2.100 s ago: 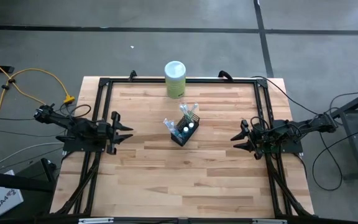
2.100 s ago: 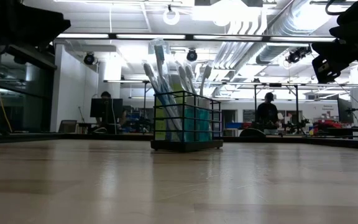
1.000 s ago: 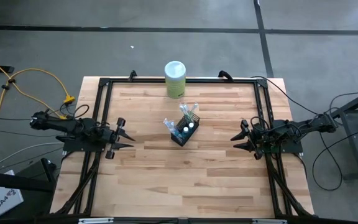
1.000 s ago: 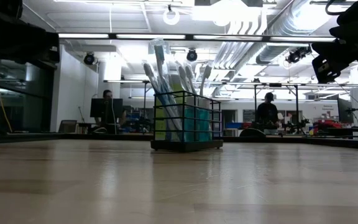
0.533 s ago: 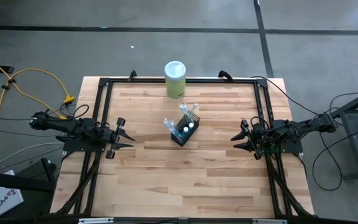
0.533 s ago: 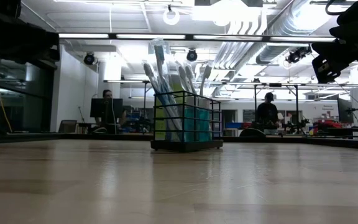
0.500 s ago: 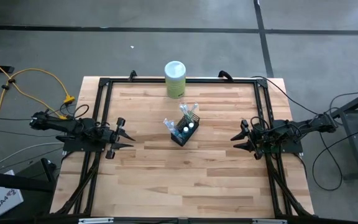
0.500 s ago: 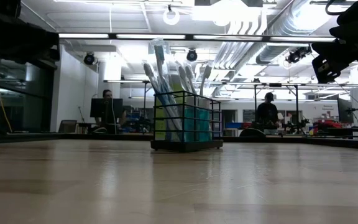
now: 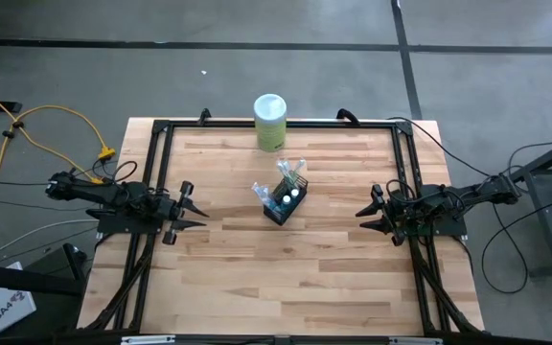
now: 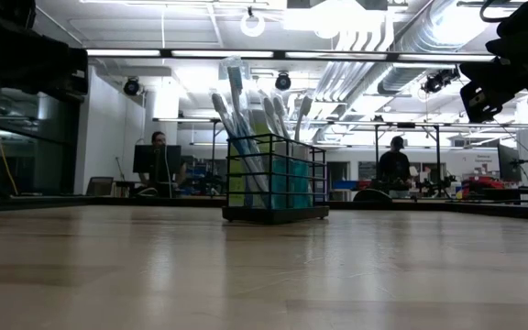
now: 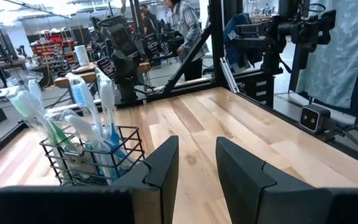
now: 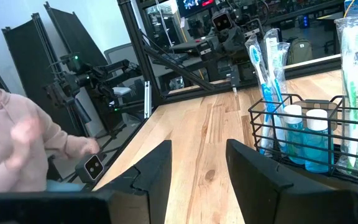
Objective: Pick & Place toothbrushing station
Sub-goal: Return to Home Position
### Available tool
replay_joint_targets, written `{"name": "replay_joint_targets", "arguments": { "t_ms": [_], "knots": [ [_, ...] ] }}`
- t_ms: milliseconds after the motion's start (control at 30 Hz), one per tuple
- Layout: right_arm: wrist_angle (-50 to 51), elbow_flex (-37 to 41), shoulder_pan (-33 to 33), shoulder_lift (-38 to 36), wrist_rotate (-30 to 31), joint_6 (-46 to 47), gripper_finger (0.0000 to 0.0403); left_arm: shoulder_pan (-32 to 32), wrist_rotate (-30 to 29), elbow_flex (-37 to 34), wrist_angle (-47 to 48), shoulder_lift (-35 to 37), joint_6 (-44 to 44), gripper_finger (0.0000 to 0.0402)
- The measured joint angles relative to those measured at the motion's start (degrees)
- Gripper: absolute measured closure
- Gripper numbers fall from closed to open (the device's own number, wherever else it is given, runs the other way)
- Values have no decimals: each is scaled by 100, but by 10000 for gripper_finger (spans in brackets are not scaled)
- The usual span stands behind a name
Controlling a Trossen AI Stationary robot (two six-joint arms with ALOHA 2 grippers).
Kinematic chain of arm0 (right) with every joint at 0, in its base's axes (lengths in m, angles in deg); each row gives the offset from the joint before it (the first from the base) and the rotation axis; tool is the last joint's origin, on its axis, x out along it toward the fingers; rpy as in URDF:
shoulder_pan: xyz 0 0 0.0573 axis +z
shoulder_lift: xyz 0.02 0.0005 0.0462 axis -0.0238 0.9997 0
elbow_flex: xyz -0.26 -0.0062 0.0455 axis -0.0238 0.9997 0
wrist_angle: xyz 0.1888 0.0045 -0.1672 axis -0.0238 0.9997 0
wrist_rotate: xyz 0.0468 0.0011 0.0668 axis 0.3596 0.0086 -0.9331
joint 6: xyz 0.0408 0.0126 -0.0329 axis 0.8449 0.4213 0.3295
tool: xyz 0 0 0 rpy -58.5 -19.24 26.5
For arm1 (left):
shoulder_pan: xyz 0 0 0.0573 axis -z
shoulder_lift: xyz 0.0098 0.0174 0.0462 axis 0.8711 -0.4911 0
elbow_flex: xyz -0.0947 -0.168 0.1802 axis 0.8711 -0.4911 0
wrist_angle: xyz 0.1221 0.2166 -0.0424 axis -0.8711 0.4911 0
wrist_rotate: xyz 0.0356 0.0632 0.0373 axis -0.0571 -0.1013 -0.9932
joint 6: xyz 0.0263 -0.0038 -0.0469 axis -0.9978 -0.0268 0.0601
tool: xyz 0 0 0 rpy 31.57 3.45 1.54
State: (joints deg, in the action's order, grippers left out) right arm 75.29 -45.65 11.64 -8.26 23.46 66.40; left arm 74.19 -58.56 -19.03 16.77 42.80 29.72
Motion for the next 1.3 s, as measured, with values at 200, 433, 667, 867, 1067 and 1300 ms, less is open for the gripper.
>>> {"name": "replay_joint_targets", "arguments": {
  "t_ms": [200, 433, 667, 867, 1067, 1300],
  "knots": [
    [0, 0, -1, 0, 2, 0, 258, 0, 1, 0, 0, 0, 74, 299],
    [0, 0, -1, 0, 2, 0, 258, 0, 2, 0, 0, 0, 75, 299],
    [0, 0, -1, 0, 2, 0, 258, 0, 2, 0, -1, 0, 75, 299],
    [0, 0, -1, 0, 2, 0, 258, 0, 4, 0, -2, 0, 74, 299],
    [0, 0, 1, 0, 0, 0, 258, 0, 4, 0, -2, 0, 73, 299],
    [0, 0, -1, 0, 1, 0, 258, 0, 6, 0, -4, 0, 73, 299]
  ]
}}
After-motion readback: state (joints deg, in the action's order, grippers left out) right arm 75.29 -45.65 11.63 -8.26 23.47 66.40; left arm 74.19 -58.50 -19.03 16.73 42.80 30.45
